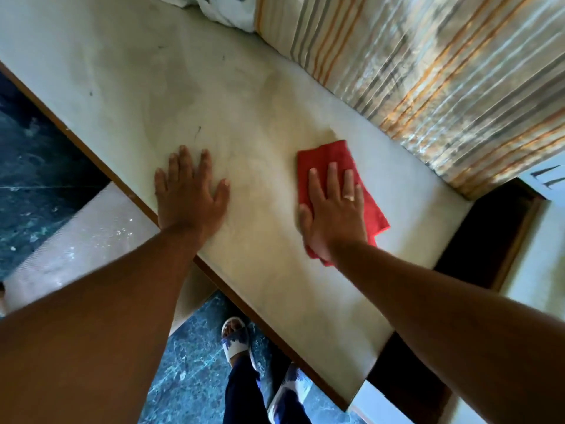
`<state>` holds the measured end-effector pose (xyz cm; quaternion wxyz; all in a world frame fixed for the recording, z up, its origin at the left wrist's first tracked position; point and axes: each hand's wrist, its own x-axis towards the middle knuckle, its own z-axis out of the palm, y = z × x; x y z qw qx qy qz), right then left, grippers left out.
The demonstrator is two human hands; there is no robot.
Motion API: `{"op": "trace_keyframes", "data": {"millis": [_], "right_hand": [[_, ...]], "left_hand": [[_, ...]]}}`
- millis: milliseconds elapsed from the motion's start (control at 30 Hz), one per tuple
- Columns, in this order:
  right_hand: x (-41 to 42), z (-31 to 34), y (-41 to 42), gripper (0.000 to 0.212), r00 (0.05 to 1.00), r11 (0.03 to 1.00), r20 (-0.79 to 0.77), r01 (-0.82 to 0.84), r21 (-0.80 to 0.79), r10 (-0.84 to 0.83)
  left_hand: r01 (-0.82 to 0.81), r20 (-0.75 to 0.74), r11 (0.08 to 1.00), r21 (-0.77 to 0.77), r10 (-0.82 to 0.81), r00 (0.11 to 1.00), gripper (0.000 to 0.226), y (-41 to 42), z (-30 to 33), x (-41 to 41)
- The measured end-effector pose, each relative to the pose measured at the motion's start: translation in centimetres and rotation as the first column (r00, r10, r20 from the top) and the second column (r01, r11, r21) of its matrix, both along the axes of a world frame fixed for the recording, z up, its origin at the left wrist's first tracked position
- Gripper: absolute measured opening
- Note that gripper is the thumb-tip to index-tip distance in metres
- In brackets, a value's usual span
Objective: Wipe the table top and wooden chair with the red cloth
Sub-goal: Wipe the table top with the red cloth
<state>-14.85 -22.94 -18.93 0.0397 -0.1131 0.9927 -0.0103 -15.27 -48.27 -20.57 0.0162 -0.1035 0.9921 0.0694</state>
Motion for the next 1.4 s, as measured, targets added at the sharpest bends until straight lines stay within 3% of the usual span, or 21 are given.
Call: {"op": "trace_keyframes", "data": {"millis": [33,100,133,167,233,300,367,433,500,567,633,667,767,900,1000,1100,1167,1233,1300,1367,1400], "right_hand": [[1.6,-0.2,0.0,0.067,0.962,0.963,0.019,-0.271,0.009,0.271],[1.4,0.1,3.5,0.066,0.690,0.692,0.098,-0.722,0.019,0.717],[-0.7,0.3,6.1,0.064,0.587,0.589,0.091,-0.808,0.011,0.804],[-3.2,0.4,8.4,0.063,0.568,0.569,0.081,-0.822,0.013,0.819],[-8.0,0.7,11.0,0.061,0.727,0.728,0.069,-0.685,0.020,0.683],[-11.3,1.0,9.7,0.063,0.908,0.908,0.039,-0.419,0.019,0.418],[-12.8,0.5,5.1,0.064,0.991,0.991,-0.024,-0.133,0.003,0.133],[-12.3,0.4,0.1,0.063,1.000,1.000,-0.012,0.012,-0.011,-0.012],[-9.8,0.0,-2.6,0.063,0.989,0.989,0.015,-0.146,-0.013,0.146],[-7.0,0.5,-1.5,0.063,0.879,0.881,0.054,-0.474,0.002,0.473],[-7.6,1.3,0.9,0.059,0.778,0.780,0.067,-0.619,-0.091,0.625],[-9.0,1.5,1.6,0.053,0.801,0.799,0.036,-0.592,-0.106,0.598],[-14.3,2.1,0.1,0.045,0.983,0.983,-0.045,-0.180,-0.026,0.179],[-19.2,1.3,-7.5,0.056,0.994,0.996,-0.081,0.075,-0.047,-0.078],[-20.2,1.4,-13.6,0.065,0.999,0.995,0.008,0.045,-0.090,-0.045],[-17.5,0.5,-14.9,0.066,0.942,0.946,0.095,-0.321,-0.035,0.323],[-18.5,0.8,-13.1,0.064,0.909,0.918,0.139,-0.396,-0.012,0.393],[-22.0,0.9,-13.0,0.065,0.970,0.974,0.119,-0.219,0.061,0.211],[-25.7,0.9,-15.6,0.064,0.996,0.997,0.088,0.026,0.073,-0.033],[-26.9,1.0,-20.0,0.064,0.991,0.994,0.075,0.111,0.007,-0.112],[-26.4,0.6,-21.8,0.065,0.996,0.997,0.057,0.077,-0.025,-0.076]], "left_hand": [[0.004,0.005,1.000,0.002,-0.004,1.000,0.070,0.1,0.1,0.2],[0.003,0.002,1.000,-0.006,-0.003,1.000,0.070,0.1,0.2,0.4],[0.008,-0.004,1.000,-0.009,-0.008,1.000,0.070,0.0,0.2,0.3],[0.015,-0.011,1.000,-0.011,-0.016,1.000,0.071,0.0,0.2,0.1],[0.021,-0.014,1.000,-0.018,-0.021,1.000,0.072,-0.2,0.0,-0.1],[0.014,-0.011,0.999,-0.029,-0.014,1.000,0.073,-0.2,-0.3,-0.4],[0.001,0.017,1.000,-0.021,-0.001,1.000,0.075,0.0,-0.3,-0.5],[0.001,0.042,1.000,-0.012,0.000,0.999,0.078,0.1,-0.2,-0.5],[-0.009,0.054,1.000,0.004,0.009,0.999,0.080,0.0,0.2,-0.4],[-0.016,0.053,1.000,0.011,0.016,0.998,0.080,0.2,0.5,-0.3],[-0.010,0.044,1.000,0.026,0.009,0.999,0.078,0.3,0.5,-0.3],[-0.009,0.046,0.999,0.033,0.007,0.999,0.077,0.1,0.5,-0.4],[-0.002,0.054,0.998,0.059,-0.001,0.999,0.075,0.1,0.4,-0.2],[-0.007,0.077,0.993,0.115,-0.002,0.997,0.074,0.1,0.6,-0.2],[-0.002,0.074,0.991,0.137,-0.008,0.997,0.072,0.0,1.4,-0.2],[0.072,0.025,0.973,0.220,-0.079,0.997,0.075,-1.1,1.8,0.2],[0.135,-0.084,0.956,0.261,-0.117,0.990,0.076,-3.9,1.5,-0.7],[0.154,-0.181,0.960,0.235,-0.113,0.977,0.074,-8.5,1.5,-3.7],[0.068,-0.184,0.976,0.205,-0.030,0.982,0.073,-14.8,1.8,-8.4],[-0.037,-0.115,0.988,0.148,0.055,0.992,0.071,-21.2,2.0,-13.7],[-0.080,-0.097,0.991,0.105,0.090,0.991,0.071,-24.1,1.9,-16.2]]}}
